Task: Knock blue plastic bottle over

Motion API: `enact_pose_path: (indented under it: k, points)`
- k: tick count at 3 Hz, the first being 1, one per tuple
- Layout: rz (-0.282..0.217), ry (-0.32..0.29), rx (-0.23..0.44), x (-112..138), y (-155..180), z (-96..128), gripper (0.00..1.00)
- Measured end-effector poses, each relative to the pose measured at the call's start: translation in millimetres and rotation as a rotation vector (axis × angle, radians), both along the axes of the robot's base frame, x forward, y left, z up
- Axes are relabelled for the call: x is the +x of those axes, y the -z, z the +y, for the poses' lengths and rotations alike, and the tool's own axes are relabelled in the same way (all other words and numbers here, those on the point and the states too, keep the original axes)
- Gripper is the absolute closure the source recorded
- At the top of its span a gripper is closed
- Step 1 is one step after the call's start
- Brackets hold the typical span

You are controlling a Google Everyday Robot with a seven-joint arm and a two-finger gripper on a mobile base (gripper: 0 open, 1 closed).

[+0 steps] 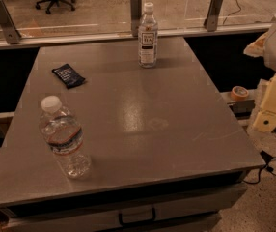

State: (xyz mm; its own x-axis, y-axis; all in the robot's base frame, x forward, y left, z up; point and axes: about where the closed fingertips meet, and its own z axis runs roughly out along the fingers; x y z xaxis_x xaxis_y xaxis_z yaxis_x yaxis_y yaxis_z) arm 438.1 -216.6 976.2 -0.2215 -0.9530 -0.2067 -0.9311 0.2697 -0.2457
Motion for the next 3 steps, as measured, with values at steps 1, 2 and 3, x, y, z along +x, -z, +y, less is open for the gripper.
enact_pose_path:
  k: [1, 2, 3]
  points:
    - [0.0, 0.0, 0.0, 0, 0, 0, 0.0]
    - [-0.03, -0.028, 0.048, 31, 5, 7, 0.0]
    - [-0.101, -0.077, 0.154, 99, 12, 23, 0.0]
